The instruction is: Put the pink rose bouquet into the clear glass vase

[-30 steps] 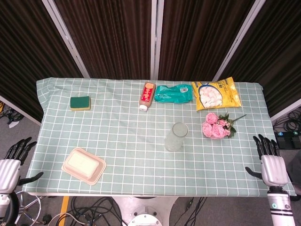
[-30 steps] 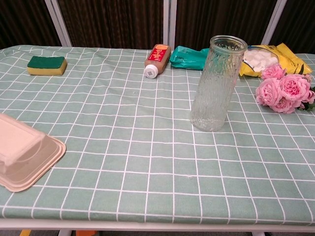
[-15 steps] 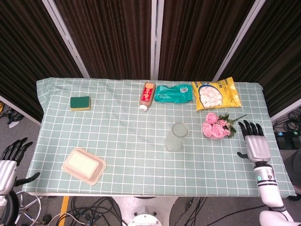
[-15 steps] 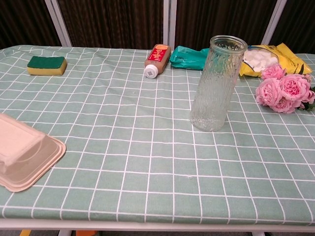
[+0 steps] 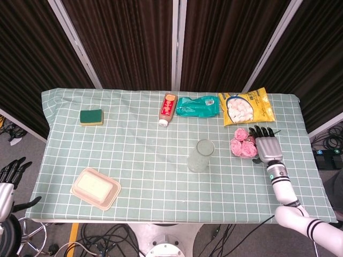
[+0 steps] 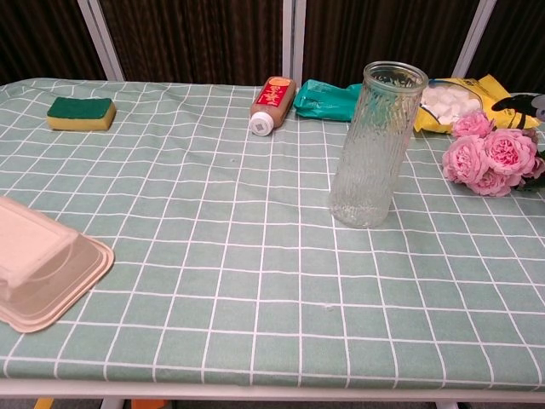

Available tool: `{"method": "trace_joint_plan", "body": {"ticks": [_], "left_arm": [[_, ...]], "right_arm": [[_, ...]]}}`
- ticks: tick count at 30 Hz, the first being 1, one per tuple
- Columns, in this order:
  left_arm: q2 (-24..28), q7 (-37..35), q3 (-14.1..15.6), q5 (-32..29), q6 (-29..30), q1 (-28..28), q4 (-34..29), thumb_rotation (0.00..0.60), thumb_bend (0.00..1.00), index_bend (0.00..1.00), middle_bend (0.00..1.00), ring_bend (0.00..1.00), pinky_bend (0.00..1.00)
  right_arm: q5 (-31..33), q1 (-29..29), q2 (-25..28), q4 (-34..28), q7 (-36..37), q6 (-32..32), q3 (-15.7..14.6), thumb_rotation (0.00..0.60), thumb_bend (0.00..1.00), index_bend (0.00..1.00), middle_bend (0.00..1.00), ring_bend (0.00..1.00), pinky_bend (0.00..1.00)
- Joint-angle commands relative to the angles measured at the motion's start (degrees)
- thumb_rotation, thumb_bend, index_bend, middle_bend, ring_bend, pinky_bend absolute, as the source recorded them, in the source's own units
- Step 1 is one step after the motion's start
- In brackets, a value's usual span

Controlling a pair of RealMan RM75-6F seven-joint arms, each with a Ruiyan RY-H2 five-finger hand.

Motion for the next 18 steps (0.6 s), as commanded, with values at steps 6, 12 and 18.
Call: {"method": "trace_joint_plan", "body": {"ticks": [6,12,18], "left_arm": [[-0.3,-0.7,0.1,-0.4,-0.5,0.1,0.8,0.600,0.06,0.11,0.02,0.00,0.12],[-0.2,-1.2,-0.1,-0.6,-0.4,0.3,1.2,0.600,0.06,0.11,0.02,0.00,0.12],[-0.3,-1.6,-0.1,-0.7,-0.6,0.3,1.6,0.600,0.06,0.11,0.02,0.00,0.12]], "right_arm": [[2.1,3.1,-3.6,4.3,0.0,-1.3,0.0,0.600,0.00,0.00,0.00,0.00,0.00],[4.1,4.8,-5.3,6.9,-0.3,-3.1,-0.4,0.600,0.00,0.00,0.00,0.00,0.00],[5.3,6.0,-6.5,8.7,-0.1,-4.8,-1.0,0.600,0.00,0.00,0.02,0.00,0.00]]}}
